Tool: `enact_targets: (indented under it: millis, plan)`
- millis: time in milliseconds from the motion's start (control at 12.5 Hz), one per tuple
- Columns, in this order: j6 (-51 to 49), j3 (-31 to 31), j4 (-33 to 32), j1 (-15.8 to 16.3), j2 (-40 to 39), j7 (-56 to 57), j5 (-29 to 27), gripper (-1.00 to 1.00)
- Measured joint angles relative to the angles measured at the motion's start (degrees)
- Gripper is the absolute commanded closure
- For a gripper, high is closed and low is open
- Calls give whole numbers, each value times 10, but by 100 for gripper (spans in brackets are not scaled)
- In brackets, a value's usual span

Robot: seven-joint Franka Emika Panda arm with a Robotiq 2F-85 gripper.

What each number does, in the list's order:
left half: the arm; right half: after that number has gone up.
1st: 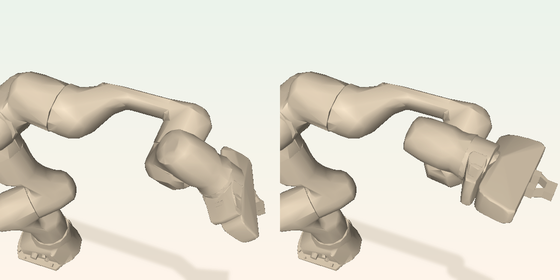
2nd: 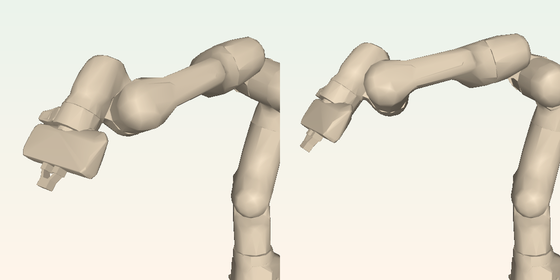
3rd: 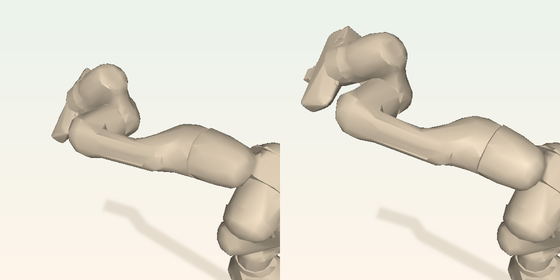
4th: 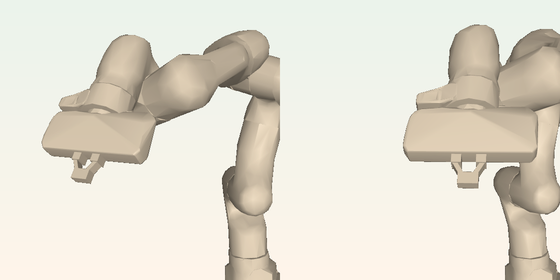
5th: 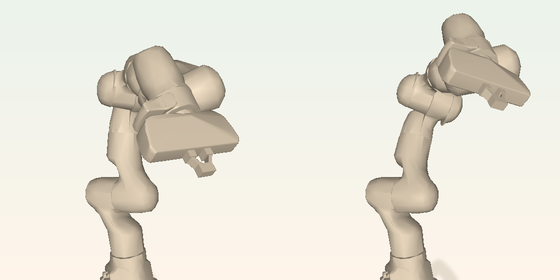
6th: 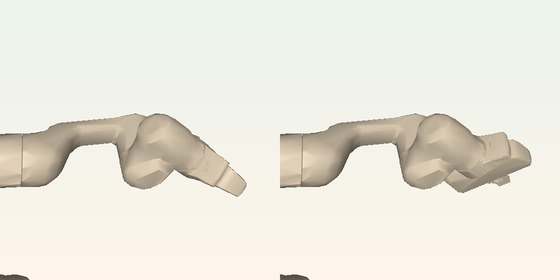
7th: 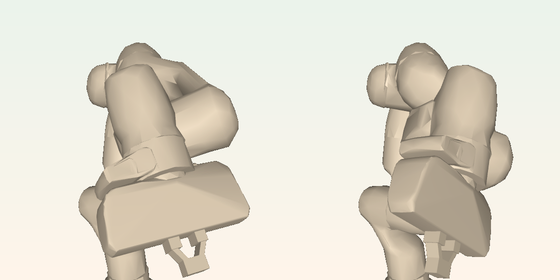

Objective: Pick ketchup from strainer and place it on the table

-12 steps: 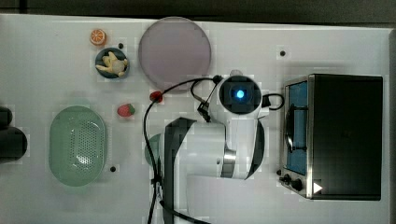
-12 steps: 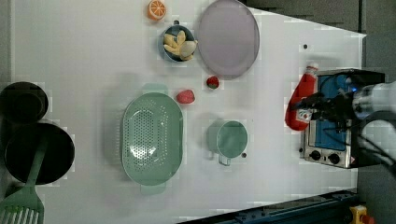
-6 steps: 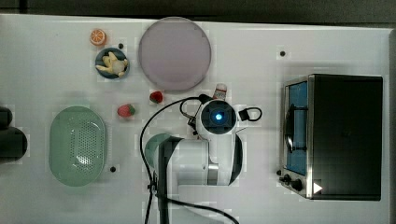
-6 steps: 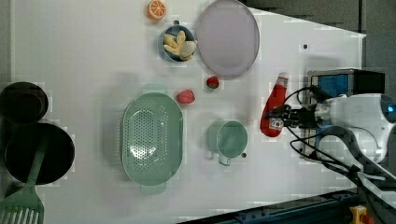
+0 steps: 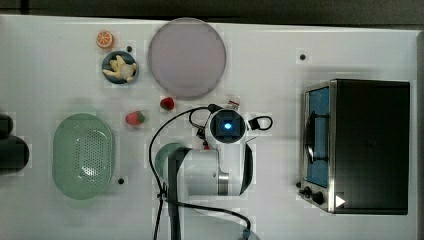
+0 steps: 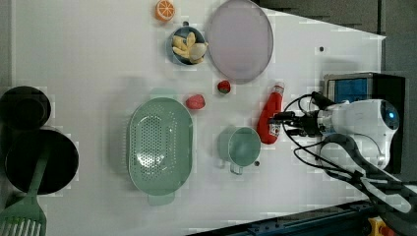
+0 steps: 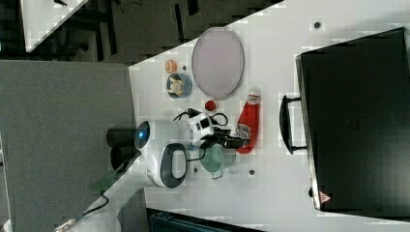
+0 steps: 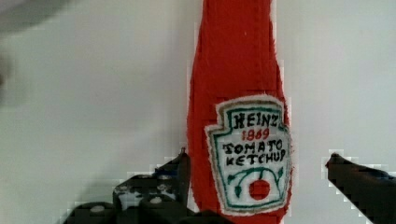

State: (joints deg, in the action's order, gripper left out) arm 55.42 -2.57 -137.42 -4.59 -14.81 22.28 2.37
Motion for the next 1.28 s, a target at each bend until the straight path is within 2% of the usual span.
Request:
enact_targets:
  millis: [160, 320, 640, 800, 960, 1280]
  plan:
    - [-46, -1, 21, 2, 37, -3, 0, -100]
    - [-133, 0, 72, 2, 89, -30, 0, -100]
    - [-367, -10, 270, 2, 145, -130, -10, -100]
    - [-447, -19, 361, 6, 156, -170, -9, -100]
    - [-485, -26, 426, 7, 160, -192, -15, -100]
    - [-501, -25, 432, 9, 167, -206, -10, -100]
